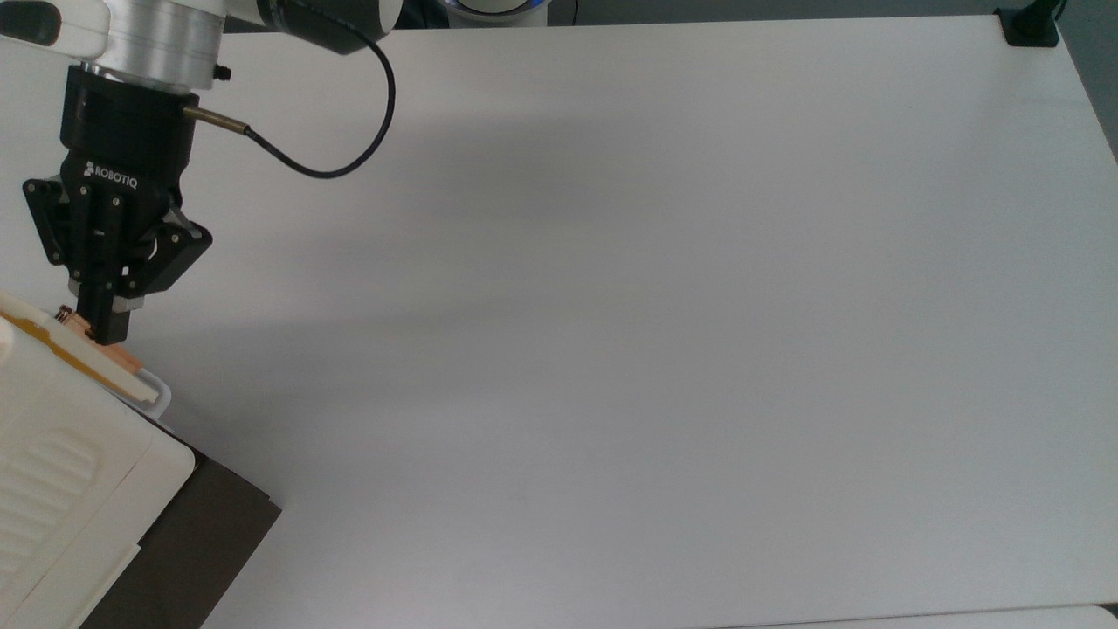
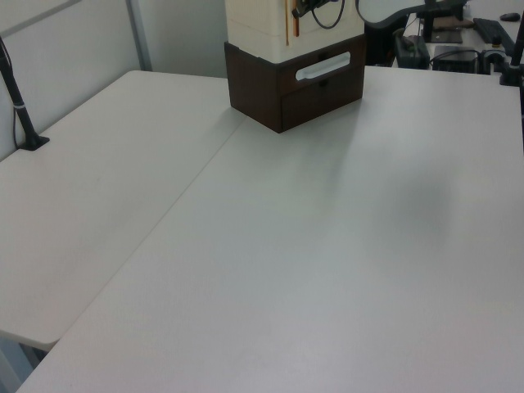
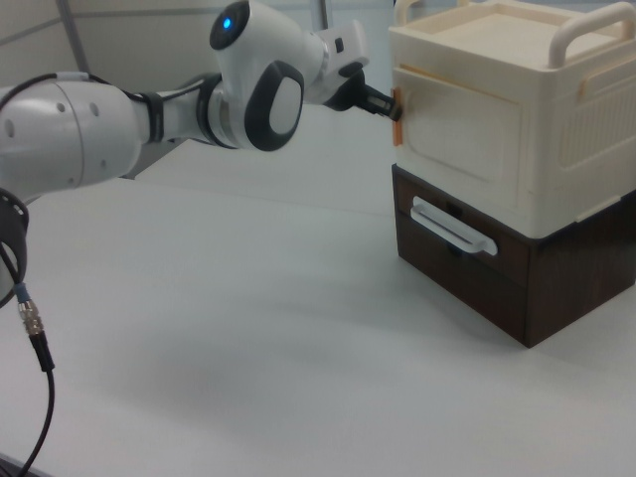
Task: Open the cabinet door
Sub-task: 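Pull the handle outward, swinging the cabinet door open on its hinge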
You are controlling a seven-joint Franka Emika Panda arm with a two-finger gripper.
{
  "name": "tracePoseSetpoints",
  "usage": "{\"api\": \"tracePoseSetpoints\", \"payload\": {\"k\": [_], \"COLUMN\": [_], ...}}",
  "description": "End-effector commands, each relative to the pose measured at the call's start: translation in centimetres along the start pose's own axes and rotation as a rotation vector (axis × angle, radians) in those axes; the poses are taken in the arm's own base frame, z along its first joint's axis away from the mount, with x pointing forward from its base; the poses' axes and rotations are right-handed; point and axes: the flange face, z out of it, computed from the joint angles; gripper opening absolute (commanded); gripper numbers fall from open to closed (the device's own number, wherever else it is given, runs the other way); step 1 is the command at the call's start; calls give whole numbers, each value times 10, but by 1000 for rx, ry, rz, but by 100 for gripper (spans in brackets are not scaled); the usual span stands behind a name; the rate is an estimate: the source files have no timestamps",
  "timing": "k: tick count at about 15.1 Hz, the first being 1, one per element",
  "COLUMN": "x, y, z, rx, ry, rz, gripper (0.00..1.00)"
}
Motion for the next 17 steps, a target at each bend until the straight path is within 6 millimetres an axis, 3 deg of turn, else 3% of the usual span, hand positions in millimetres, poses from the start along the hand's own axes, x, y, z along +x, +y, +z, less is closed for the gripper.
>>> {"api": "tracePoseSetpoints", "payload": {"k": [1,4,5,9,11,13,17], "x": [-13,-16,-22,-36,-40,-47,-60], "y": [0,1,4,16,26,40,41], "z": [-25,-38,-45,-82,-94,-108,-123], "rx": [-1,39,56,111,106,103,101], "ry": [-159,-270,-373,-635,-712,-798,-919], "rz": [42,13,-34,-72,-63,-61,-75], "gripper": [2,3,12,81,100,100,100]}}
